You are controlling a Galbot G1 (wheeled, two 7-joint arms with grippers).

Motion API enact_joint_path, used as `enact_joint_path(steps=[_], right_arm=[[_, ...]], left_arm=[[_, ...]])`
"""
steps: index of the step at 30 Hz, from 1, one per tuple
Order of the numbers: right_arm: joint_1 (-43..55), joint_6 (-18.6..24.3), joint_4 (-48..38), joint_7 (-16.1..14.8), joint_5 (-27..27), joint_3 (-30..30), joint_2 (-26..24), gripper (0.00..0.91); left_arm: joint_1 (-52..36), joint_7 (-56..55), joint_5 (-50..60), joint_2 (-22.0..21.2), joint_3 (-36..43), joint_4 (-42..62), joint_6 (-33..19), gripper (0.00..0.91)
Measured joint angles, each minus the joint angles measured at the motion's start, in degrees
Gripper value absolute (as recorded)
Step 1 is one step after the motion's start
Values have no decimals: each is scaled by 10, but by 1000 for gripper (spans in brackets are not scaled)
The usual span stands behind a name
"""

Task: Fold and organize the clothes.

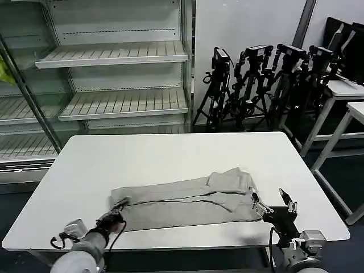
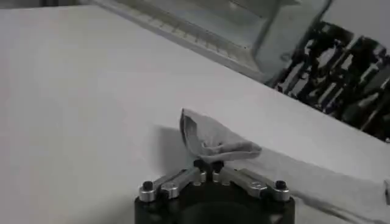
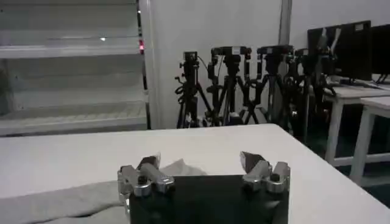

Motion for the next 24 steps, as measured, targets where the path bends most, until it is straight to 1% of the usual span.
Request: enact_joint_path(steps=[6, 10, 13, 16, 20, 24], right_arm=[[3, -2, -1, 1, 8, 3, 1, 907], [5, -2, -3, 2, 13, 6, -1, 907], [5, -2, -4, 2, 16, 8, -2, 907], [5, -3, -4, 2, 17, 7, -1, 907], [4, -4, -9, 2, 17, 4, 2, 907], [2, -4, -15, 2, 15, 1, 4, 907]], left_arm=[[7, -5, -105, 27, -86, 3, 3, 10], [2, -7, -175, 52, -147, 15, 5, 20], [-2, -8, -223, 73, -187, 30, 6, 10], [-7, -12, -273, 87, -216, 34, 6, 10], [-15, -12, -336, 91, -228, 19, 6, 10], [-27, -11, -373, 76, -204, -9, 5, 10]])
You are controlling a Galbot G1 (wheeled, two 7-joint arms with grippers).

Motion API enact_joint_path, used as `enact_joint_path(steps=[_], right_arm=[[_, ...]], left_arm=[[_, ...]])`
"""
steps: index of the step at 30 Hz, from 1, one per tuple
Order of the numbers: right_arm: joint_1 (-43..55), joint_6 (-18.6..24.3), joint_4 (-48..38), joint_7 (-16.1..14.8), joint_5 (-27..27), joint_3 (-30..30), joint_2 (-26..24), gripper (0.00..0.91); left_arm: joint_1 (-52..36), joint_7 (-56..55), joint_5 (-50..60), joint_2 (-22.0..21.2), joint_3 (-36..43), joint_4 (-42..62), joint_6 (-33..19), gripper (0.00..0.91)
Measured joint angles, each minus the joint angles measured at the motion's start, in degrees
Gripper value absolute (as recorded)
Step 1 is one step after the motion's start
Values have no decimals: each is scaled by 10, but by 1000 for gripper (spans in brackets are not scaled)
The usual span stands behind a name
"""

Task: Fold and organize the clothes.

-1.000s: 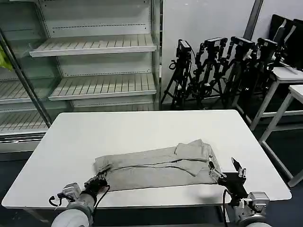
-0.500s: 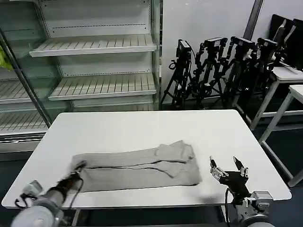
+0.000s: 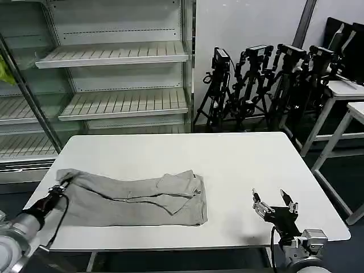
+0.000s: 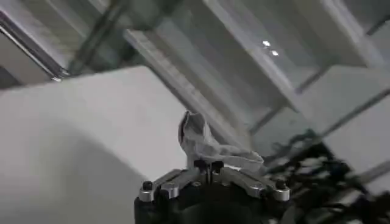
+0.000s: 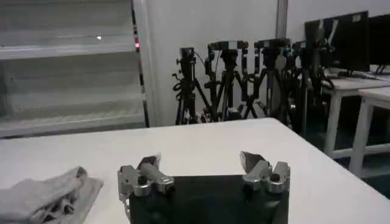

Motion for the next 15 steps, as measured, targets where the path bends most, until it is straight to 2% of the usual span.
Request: enact_joint_path(steps=[6, 15], right_arm=[[-1, 1, -7, 0, -3, -3, 4, 907], [6, 3, -17, -1, -1, -3, 4, 907]], left_arm=[[-29, 0, -12, -48, 93, -19, -6, 10], [-85, -2, 32, -133, 248, 7, -17, 10]])
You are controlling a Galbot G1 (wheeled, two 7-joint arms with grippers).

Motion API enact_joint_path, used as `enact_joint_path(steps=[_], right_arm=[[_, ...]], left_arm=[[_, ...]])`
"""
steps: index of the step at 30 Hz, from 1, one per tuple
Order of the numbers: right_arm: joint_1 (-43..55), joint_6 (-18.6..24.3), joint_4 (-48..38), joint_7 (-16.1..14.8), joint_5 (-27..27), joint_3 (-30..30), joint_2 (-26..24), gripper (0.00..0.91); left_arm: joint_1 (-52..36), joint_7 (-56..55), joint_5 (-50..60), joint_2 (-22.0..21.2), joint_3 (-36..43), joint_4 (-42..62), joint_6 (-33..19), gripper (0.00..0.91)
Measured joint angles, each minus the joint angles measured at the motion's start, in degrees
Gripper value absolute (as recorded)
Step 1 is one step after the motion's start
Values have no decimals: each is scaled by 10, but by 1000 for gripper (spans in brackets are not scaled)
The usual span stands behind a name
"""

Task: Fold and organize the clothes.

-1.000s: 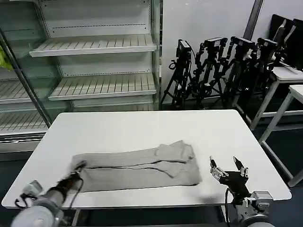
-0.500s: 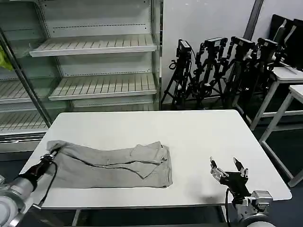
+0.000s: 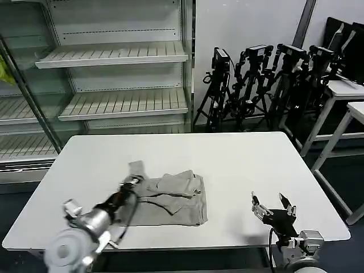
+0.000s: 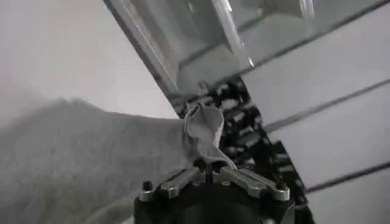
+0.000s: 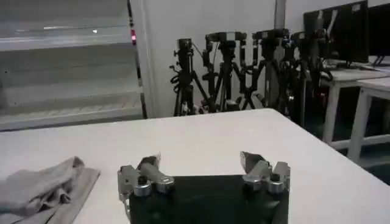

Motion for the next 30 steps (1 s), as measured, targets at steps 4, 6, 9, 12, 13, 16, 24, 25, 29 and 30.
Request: enact_joint_path(steps=[4, 6, 9, 12, 13, 16, 24, 25, 29, 30], right_arm=[[3, 1, -4, 0, 3, 0, -1, 907], [5, 1, -6, 0, 4, -1, -3, 907], [7, 1, -9, 0, 5, 0, -4, 907], [7, 1, -9, 0, 6, 0, -6, 907], [7, 1, -9, 0, 7, 0, -6, 907], [8, 0, -9, 0, 8, 0, -9, 907], [15, -4, -5, 1, 10, -6, -13, 907], [15, -5, -5, 1, 10, -8, -13, 907], [19, -6, -5, 2, 10, -13, -13, 907], [19, -6, -5, 2, 10, -14, -12, 907]], left_arm=[[-24, 0, 31, -31, 56, 29, -5, 30], [-33, 2, 49, -43, 80, 44, -7, 907], [-40, 6, 74, -54, 107, 58, -6, 907], [-44, 11, 98, -60, 123, 64, -5, 907], [-44, 12, 104, -60, 128, 64, -4, 907], [-45, 14, 119, -60, 137, 58, -3, 907], [-34, 16, 134, -38, 132, 0, 5, 907], [-32, 16, 134, -35, 128, -8, 7, 907], [-17, 16, 132, -14, 101, -41, 11, 907], [-12, 17, 130, -7, 91, -50, 12, 907]])
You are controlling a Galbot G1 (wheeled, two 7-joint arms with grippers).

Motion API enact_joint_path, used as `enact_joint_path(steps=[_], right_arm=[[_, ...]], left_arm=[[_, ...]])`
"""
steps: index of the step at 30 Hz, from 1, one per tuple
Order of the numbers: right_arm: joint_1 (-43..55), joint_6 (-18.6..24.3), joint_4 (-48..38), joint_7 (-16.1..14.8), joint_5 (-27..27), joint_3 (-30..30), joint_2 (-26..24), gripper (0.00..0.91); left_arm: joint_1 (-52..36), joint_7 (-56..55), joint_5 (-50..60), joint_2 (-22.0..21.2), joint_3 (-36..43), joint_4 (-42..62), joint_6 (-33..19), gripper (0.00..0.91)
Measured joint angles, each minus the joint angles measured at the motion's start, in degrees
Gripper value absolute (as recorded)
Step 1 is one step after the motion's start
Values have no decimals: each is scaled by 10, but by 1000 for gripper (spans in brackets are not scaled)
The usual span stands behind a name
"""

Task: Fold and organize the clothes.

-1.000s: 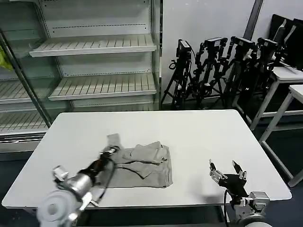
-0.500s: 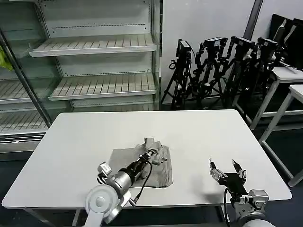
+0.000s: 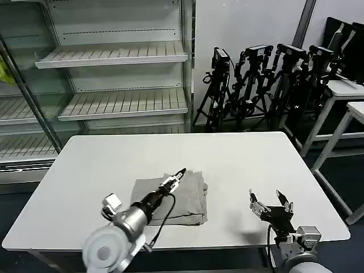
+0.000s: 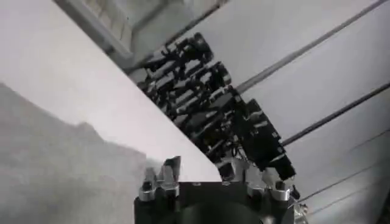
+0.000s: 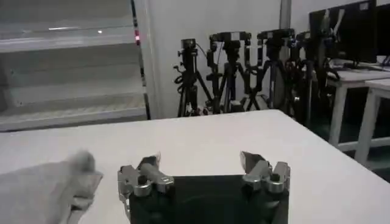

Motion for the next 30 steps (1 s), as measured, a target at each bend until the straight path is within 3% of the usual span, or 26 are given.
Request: enact_joint_path(steps=[16, 30], right_arm=[[-10, -3, 10, -1, -2, -7, 0, 907], [-28, -5, 23, -1, -2, 11, -3, 907]], left_arm=[[96, 48, -11, 145, -149, 13, 9, 907], [96, 122, 19, 177, -127, 99, 10, 907]])
